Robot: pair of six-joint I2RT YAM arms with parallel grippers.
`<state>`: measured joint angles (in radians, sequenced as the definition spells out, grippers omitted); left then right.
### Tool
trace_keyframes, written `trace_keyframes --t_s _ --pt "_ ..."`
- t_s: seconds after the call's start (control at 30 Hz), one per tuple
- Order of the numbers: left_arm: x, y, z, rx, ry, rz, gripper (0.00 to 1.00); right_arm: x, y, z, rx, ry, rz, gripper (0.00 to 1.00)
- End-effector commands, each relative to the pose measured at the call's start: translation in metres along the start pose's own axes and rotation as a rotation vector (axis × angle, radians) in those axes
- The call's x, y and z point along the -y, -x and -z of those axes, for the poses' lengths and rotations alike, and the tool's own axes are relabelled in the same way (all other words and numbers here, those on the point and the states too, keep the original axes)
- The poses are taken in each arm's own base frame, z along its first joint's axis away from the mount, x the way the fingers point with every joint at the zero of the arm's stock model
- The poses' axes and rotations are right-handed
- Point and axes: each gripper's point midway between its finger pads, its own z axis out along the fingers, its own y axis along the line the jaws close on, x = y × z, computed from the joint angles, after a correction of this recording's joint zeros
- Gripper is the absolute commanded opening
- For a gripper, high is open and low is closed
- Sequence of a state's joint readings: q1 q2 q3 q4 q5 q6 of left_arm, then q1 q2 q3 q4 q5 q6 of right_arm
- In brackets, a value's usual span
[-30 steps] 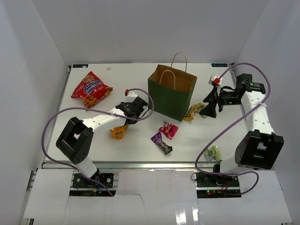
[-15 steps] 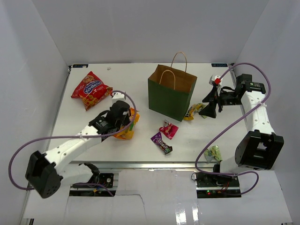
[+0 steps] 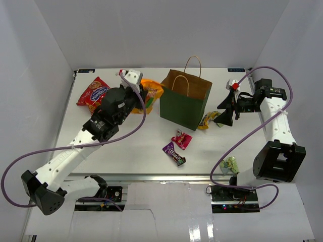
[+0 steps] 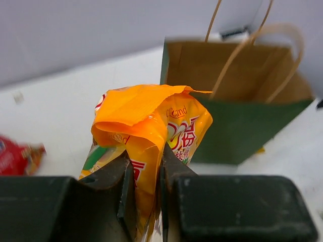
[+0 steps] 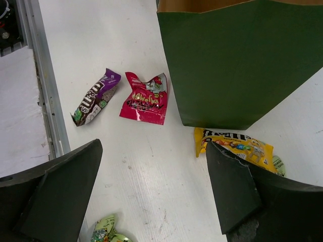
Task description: Place the snacks into the paper bag
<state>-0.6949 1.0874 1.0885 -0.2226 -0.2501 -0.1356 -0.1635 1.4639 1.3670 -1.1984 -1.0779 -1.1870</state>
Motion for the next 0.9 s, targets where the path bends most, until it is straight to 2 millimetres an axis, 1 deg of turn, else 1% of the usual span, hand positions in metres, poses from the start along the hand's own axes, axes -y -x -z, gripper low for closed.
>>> trace_keyframes --t_s 0.0,0.03,0.07,0.1,0.13,0.17,0.2,0.23,0.27,0.3,0.33,0.37,0.4,0.43,0.47,0.5,0.57,0.67,0.7,0.73,0.77,0.8,0.83,0.87 --pt "0.010 0.137 0.009 0.386 -0.036 -0.163 0.00 -0.001 0.015 0.002 0.041 0.010 0.026 0.89" --pt "0.014 0.164 0.012 0.449 -0.043 -0.193 0.00 -0.001 0.014 0.002 0.041 0.009 0.027 0.89" --pt "0.019 0.164 -0.003 0.446 -0.058 -0.278 0.00 -0.002 0.014 0.002 0.041 0.009 0.027 0.89" --pt "0.023 0.171 -0.009 0.461 -0.068 -0.313 0.00 -0.002 0.013 0.002 0.040 0.009 0.030 0.89" --pt "0.027 0.190 -0.008 0.511 -0.074 -0.335 0.00 -0.002 0.013 0.002 0.040 0.009 0.031 0.89" --pt "0.034 0.193 -0.013 0.527 -0.103 -0.402 0.00 -0.003 0.013 0.002 0.041 0.010 0.030 0.89" --pt "0.039 0.190 -0.029 0.521 -0.113 -0.434 0.00 -0.003 0.013 0.002 0.042 0.010 0.028 0.89" --pt "0.040 0.205 -0.029 0.557 -0.113 -0.452 0.00 -0.003 0.014 0.001 0.049 0.013 0.025 0.89" --pt "0.042 0.209 -0.036 0.567 -0.117 -0.492 0.00 -0.004 0.015 0.001 0.053 0.015 0.024 0.89" --pt "0.043 0.213 -0.042 0.573 -0.115 -0.507 0.00 -0.005 0.016 0.001 0.058 0.018 0.023 0.89" --pt "0.038 0.208 -0.063 0.548 -0.104 -0.518 0.00 -0.005 0.016 0.001 0.064 0.021 0.017 0.89" --pt "0.042 0.228 -0.061 0.595 -0.124 -0.518 0.00 -0.006 0.016 0.000 0.067 0.023 0.014 0.89" --pt "0.047 0.230 -0.067 0.605 -0.166 -0.530 0.00 -0.006 0.016 0.000 0.068 0.024 0.011 0.89" --pt "0.047 0.225 -0.083 0.596 -0.177 -0.531 0.00 -0.007 0.016 0.000 0.069 0.026 0.008 0.89" --pt "0.051 0.241 -0.081 0.634 -0.186 -0.524 0.00 -0.007 0.015 0.000 0.069 0.027 0.005 0.89" --pt "0.057 0.236 -0.093 0.625 -0.225 -0.516 0.00 -0.007 0.015 0.000 0.068 0.027 0.007 0.89" --pt "0.065 0.245 -0.092 0.650 -0.262 -0.507 0.00 -0.008 0.014 0.000 0.067 0.028 0.007 0.88" --pt "0.073 0.241 -0.093 0.643 -0.312 -0.479 0.00 -0.008 0.012 -0.001 0.064 0.032 0.001 0.89" --pt "0.074 0.235 -0.094 0.631 -0.323 -0.472 0.00 -0.008 0.012 -0.001 0.064 0.032 0.002 0.88" --pt "0.076 0.233 -0.092 0.627 -0.342 -0.460 0.00 -0.008 0.011 -0.001 0.062 0.032 -0.002 0.88" --pt "0.077 0.234 -0.087 0.632 -0.347 -0.455 0.00 -0.008 0.010 -0.002 0.061 0.035 -0.003 0.88" --pt "0.077 0.229 -0.086 0.623 -0.358 -0.446 0.00 -0.007 0.009 -0.002 0.059 0.033 -0.005 0.88" --pt "0.080 0.229 -0.083 0.626 -0.377 -0.434 0.00 -0.008 0.009 -0.002 0.059 0.036 -0.009 0.88" --pt "0.081 0.233 -0.075 0.639 -0.383 -0.430 0.00 -0.007 0.008 -0.002 0.057 0.035 -0.011 0.88"
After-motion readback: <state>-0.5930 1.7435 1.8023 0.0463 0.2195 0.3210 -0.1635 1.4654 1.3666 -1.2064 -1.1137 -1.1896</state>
